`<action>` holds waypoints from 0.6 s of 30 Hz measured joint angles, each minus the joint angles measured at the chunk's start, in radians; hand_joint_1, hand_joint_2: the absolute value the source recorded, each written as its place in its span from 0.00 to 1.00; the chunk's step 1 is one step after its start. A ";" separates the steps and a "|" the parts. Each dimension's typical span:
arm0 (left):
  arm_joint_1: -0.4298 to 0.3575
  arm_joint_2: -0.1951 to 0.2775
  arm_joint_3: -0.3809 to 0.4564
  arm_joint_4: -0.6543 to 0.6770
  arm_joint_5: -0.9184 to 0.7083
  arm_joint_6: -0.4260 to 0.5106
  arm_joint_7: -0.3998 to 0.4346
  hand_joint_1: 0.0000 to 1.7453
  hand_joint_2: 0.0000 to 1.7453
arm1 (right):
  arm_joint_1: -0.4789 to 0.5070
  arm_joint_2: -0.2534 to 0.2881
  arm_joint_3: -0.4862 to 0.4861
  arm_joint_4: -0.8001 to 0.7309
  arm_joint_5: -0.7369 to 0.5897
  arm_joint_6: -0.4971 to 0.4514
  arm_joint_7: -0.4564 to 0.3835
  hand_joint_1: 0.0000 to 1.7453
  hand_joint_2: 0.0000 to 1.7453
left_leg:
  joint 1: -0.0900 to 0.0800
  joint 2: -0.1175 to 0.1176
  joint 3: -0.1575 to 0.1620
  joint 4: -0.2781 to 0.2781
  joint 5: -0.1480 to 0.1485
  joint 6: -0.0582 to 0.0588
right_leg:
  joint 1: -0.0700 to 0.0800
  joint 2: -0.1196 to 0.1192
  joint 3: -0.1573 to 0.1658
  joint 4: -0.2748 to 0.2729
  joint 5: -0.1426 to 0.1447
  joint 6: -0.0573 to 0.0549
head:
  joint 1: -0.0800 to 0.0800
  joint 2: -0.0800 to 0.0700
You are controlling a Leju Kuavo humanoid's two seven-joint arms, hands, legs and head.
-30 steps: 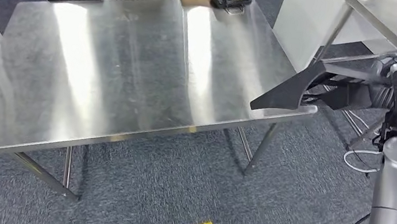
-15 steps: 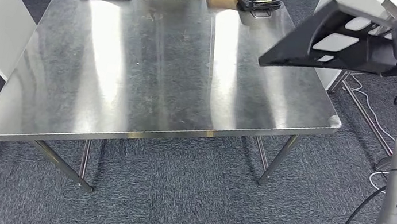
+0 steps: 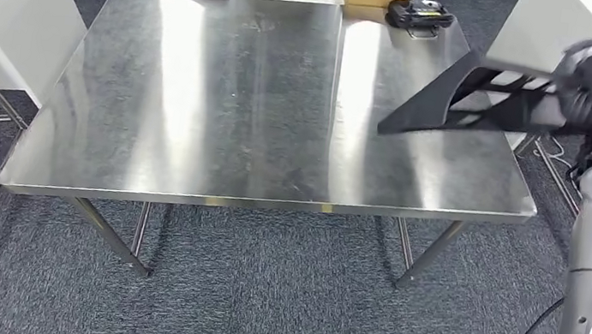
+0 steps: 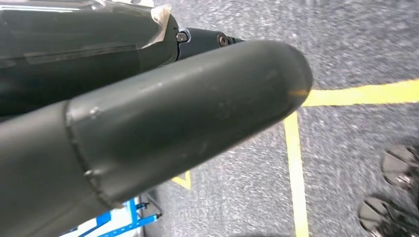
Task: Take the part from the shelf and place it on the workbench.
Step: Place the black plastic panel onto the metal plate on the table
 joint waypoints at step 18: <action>0.007 0.005 0.003 0.000 -0.036 0.007 0.023 0.00 0.00 | 0.107 -0.029 -0.022 0.178 0.048 -0.008 -0.072 1.00 1.00 | 0.024 -0.040 -0.092 0.196 -0.108 -0.067 | -0.040 0.052 -0.022 0.002 0.023 0.007 | -0.003 0.000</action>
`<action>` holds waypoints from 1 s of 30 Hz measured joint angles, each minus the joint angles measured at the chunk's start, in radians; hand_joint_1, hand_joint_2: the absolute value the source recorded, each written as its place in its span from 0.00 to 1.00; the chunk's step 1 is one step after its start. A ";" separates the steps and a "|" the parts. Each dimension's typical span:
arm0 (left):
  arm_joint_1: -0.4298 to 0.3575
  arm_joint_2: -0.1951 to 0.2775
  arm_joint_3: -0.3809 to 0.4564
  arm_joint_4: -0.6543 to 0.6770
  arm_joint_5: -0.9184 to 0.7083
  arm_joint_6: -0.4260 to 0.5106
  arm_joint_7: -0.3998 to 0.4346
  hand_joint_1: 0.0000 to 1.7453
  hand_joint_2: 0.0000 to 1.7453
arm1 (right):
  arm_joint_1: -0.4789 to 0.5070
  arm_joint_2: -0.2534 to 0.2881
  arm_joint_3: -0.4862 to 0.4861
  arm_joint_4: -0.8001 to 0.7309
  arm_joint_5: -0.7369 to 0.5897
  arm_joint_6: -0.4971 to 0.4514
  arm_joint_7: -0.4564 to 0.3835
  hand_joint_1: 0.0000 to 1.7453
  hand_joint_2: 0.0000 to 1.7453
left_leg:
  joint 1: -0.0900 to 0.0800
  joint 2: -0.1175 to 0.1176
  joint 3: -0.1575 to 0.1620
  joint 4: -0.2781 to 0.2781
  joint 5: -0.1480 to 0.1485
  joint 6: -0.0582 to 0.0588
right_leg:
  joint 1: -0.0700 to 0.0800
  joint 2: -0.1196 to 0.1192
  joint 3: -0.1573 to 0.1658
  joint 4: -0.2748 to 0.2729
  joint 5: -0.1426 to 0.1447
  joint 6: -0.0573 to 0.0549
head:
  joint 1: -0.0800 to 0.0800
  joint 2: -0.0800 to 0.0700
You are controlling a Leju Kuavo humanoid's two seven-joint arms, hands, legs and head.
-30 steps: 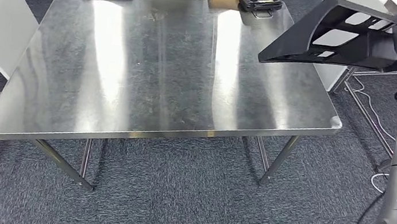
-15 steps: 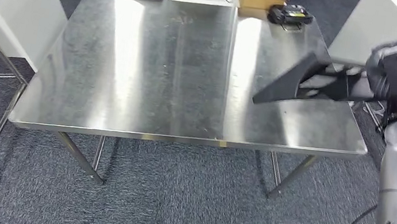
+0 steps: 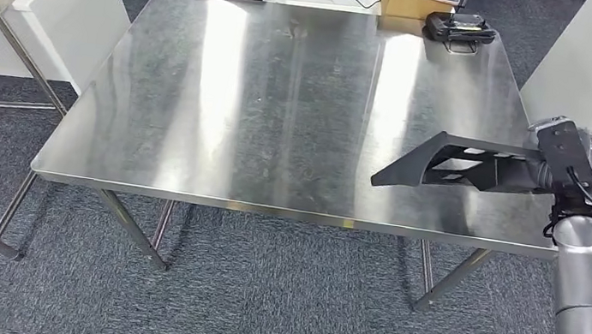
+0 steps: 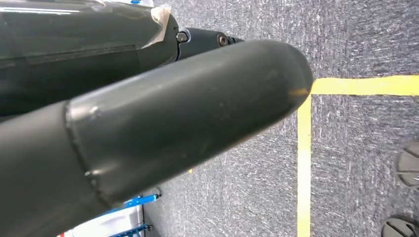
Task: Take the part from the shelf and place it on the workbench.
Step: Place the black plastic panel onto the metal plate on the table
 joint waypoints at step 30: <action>-0.009 0.001 0.054 -0.001 -0.045 0.003 0.007 0.00 0.00 | -0.289 0.072 0.138 0.348 0.255 -0.209 0.081 1.00 1.00 | -0.010 -0.001 0.058 -0.107 0.048 0.013 | 0.007 0.003 -0.005 -0.013 0.016 -0.002 | 0.007 0.000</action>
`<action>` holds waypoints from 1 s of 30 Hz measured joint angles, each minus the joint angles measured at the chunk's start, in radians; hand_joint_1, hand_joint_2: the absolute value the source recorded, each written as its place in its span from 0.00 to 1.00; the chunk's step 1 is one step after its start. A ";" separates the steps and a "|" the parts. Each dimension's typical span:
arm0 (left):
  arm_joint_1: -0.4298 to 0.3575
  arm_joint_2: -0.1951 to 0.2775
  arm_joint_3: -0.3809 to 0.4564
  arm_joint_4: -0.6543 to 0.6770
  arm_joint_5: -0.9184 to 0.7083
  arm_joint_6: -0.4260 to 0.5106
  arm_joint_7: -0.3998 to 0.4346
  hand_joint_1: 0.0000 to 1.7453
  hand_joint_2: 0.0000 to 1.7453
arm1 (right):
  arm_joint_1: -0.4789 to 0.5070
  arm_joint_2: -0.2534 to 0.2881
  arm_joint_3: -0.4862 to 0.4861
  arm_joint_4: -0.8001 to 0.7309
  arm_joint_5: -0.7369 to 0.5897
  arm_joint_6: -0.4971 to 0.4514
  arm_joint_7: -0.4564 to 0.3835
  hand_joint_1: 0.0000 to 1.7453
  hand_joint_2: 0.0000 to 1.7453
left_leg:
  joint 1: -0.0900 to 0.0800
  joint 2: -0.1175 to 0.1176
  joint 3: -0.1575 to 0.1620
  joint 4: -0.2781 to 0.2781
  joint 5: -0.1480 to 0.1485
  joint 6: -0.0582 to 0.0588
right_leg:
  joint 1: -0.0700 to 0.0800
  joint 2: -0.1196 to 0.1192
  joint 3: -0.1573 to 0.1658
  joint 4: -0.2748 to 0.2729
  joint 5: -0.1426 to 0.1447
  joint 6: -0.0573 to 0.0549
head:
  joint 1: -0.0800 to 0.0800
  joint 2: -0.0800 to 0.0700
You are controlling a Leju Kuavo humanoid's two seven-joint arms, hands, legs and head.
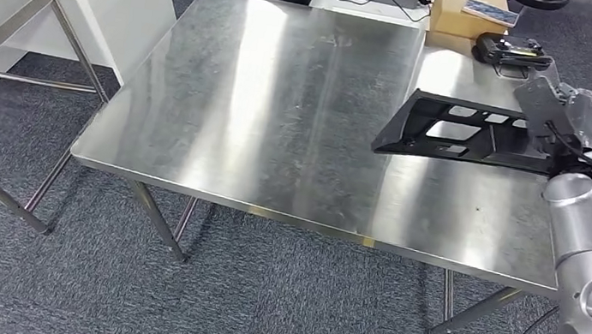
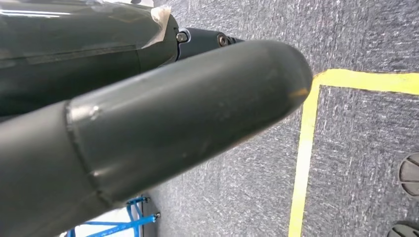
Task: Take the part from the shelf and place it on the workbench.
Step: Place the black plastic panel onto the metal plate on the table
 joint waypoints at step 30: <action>-0.002 -0.006 0.089 -0.002 -0.045 0.112 -0.028 0.00 0.00 | -0.032 0.142 0.478 0.188 0.861 -0.238 0.493 1.00 1.00 | 0.000 0.007 0.021 -0.041 0.021 -0.004 | 0.006 0.005 0.002 -0.013 0.010 -0.005 | 0.001 0.000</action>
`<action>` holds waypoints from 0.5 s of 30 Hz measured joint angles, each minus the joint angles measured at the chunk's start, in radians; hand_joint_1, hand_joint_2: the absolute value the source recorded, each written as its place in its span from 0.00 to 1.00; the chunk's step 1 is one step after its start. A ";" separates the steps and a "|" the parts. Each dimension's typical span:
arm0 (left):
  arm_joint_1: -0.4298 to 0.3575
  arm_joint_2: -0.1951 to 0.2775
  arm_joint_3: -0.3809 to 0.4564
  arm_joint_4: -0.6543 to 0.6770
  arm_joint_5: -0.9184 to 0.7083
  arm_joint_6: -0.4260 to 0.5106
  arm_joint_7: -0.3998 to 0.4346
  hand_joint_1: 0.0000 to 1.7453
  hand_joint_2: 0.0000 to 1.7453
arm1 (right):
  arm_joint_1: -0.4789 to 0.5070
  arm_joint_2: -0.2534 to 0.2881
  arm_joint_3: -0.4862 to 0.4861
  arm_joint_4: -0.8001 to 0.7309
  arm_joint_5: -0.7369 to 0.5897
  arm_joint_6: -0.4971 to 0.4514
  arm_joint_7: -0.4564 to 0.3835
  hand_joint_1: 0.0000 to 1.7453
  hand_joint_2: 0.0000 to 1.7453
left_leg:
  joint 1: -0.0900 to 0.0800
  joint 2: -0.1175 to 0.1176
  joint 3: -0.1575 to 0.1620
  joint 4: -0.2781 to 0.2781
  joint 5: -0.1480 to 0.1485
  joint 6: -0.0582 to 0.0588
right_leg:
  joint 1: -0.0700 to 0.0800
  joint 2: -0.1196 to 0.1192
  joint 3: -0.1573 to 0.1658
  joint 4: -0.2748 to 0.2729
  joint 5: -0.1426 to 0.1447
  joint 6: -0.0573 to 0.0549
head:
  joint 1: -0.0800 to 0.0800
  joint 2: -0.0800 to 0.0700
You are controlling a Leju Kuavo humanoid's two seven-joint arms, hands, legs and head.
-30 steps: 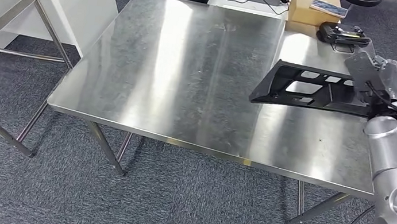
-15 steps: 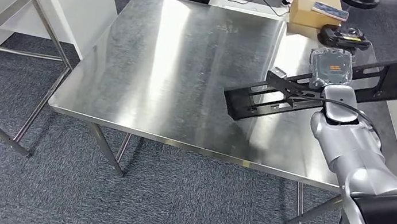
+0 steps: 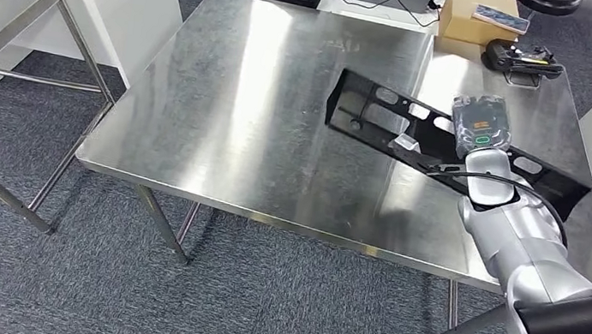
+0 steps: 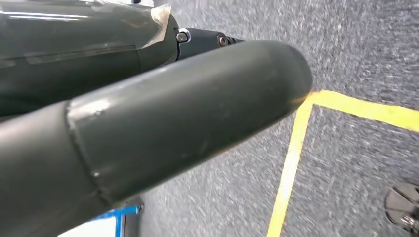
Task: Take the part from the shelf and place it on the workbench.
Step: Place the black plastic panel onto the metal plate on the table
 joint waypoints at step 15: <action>-0.001 0.002 0.018 -0.005 0.020 0.055 -0.038 0.00 0.00 | 0.012 -0.022 0.013 0.016 0.016 0.048 0.095 1.00 1.00 | 0.008 0.011 0.015 -0.046 0.033 0.023 | 0.008 0.000 -0.006 0.018 -0.021 0.018 | -0.003 0.000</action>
